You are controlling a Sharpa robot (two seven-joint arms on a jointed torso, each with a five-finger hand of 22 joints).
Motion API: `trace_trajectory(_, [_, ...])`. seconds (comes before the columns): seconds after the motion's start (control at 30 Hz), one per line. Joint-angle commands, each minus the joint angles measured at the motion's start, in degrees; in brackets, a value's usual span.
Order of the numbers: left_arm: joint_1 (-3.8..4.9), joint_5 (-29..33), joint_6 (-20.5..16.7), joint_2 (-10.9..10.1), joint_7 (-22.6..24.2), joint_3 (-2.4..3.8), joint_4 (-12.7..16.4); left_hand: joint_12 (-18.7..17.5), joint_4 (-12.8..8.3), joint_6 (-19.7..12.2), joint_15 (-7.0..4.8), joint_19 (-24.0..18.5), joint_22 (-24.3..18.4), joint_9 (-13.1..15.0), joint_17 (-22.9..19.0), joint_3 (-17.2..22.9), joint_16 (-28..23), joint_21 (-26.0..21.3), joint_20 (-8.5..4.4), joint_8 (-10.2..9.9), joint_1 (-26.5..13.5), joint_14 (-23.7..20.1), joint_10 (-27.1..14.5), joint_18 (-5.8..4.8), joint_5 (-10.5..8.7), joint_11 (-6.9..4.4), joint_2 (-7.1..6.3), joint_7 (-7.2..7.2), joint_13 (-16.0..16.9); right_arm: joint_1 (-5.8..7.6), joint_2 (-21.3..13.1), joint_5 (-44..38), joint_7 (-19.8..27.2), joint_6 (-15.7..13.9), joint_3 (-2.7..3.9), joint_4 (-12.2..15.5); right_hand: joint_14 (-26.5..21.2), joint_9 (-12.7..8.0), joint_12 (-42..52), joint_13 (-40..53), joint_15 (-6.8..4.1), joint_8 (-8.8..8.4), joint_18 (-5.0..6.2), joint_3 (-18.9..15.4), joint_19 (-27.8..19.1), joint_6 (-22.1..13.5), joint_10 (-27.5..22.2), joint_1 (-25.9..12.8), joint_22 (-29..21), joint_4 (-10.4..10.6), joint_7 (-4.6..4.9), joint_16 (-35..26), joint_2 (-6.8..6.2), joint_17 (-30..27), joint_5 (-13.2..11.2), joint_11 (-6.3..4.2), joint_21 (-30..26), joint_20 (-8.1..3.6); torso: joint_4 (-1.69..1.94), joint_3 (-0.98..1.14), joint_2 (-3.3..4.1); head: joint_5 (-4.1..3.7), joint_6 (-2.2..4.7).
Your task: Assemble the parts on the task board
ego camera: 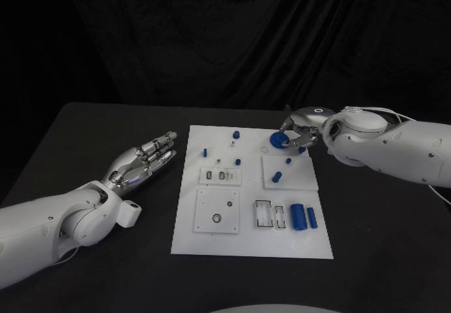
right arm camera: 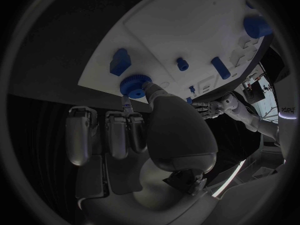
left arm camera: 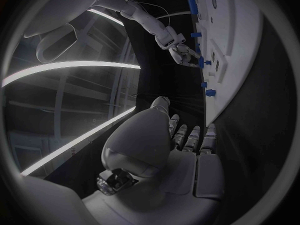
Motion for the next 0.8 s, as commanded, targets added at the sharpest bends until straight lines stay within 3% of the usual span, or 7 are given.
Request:
trace_trajectory(0.03, [-0.11,-0.12,0.93,0.17,5.92,0.04,0.04,0.00,0.13,-0.27,0.07,-0.20,-0.06,-0.07,-0.05,0.35,-0.03,0.09,0.17,0.00,-0.41,-0.37,-0.08,0.94,-0.24,0.50,-0.07,0.24,-0.07,-0.56,0.21,-0.12,-0.92,0.96,-0.14,-0.35,6.04,0.77,0.14,15.07,0.28,0.70,-0.42,0.16,1.24,0.96,6.06,1.04,11.50,-0.75,-0.22,0.16,0.04,15.07,-0.13,0.18,-0.34,0.35,-0.02,0.04,0.02,0.09,-0.05])
trace_trajectory(0.23, [-0.21,-0.12,1.09,0.23,5.85,0.04,-0.05,-0.01,0.15,-0.36,0.14,-0.20,-0.06,-0.08,-0.05,0.39,-0.04,0.09,0.21,-0.02,-0.44,-0.39,-0.11,0.93,-0.34,0.56,-0.05,0.25,-0.07,-0.84,0.56,-0.12,-0.59,0.76,-0.14,-0.55,6.04,3.42,0.14,15.07,-0.02,2.57,-0.29,0.21,0.91,2.79,6.06,2.05,11.40,-2.32,-0.72,0.16,0.30,15.07,-0.19,-0.21,-0.75,0.16,-0.07,0.04,0.04,0.19,-0.07])
trace_trajectory(0.33, [-0.25,-0.12,1.16,0.26,5.81,0.04,-0.08,-0.01,0.15,-0.36,0.14,-0.20,-0.06,-0.08,-0.05,0.39,-0.04,0.09,0.21,-0.02,-0.44,-0.39,-0.11,0.93,-0.34,0.56,-0.05,0.25,-0.07,-0.90,0.65,-0.12,-0.45,0.60,-0.14,-0.56,6.04,6.85,0.14,15.07,-0.26,5.17,-0.23,-0.28,0.73,3.27,6.06,2.09,11.38,-3.41,-1.00,0.16,0.88,15.07,-0.23,-0.52,-1.03,-0.11,-0.03,0.03,0.06,0.17,-0.11])
trace_trajectory(0.37, [-0.28,-0.12,1.19,0.28,5.80,0.04,-0.11,-0.01,0.15,-0.36,0.14,-0.20,-0.06,-0.08,-0.05,0.39,-0.04,0.09,0.21,-0.02,-0.44,-0.39,-0.11,0.93,-0.34,0.56,-0.05,0.25,-0.07,-0.94,0.72,-0.12,-0.37,0.43,-0.14,-0.59,6.04,9.89,0.14,15.07,-0.39,7.40,-0.20,-0.68,0.71,2.49,6.06,1.86,11.43,-4.09,-1.27,0.16,1.55,15.07,-0.17,-0.81,-1.14,-0.34,0.01,0.03,0.06,0.19,-0.10])
trace_trajectory(0.63, [-0.40,-0.12,1.33,0.36,5.72,0.04,-0.25,-0.02,0.17,-0.47,0.19,-0.22,-0.07,-0.09,-0.05,0.43,-0.03,0.07,0.24,-0.04,-0.47,-0.39,-0.15,0.92,-0.42,0.61,-0.03,0.27,-0.08,-1.00,0.89,-0.12,-0.24,0.08,-0.14,-0.68,6.04,17.09,0.14,15.07,-1.20,14.02,-0.16,-1.39,0.67,2.42,6.06,1.17,11.54,-5.29,-2.58,0.16,2.60,15.07,-0.18,-1.76,-1.46,-0.99,0.01,0.03,0.00,0.20,-0.10])
trace_trajectory(0.8, [-0.49,-0.12,1.38,0.34,5.61,0.04,-0.33,-0.02,0.25,-0.58,0.26,-0.23,-0.07,-0.10,-0.05,0.46,-0.04,0.06,0.30,-0.06,-0.58,-0.40,-0.18,0.91,-0.58,0.68,0.01,0.31,-0.09,-1.01,0.99,-0.12,-0.26,-0.34,-0.14,-0.68,6.04,20.10,0.14,15.07,-1.67,16.81,-0.16,-1.45,0.73,2.52,6.06,0.90,11.64,-5.67,-3.31,0.16,2.94,15.07,-0.15,-2.30,-1.52,-1.41,-0.07,0.00,-0.04,0.29,-0.09])
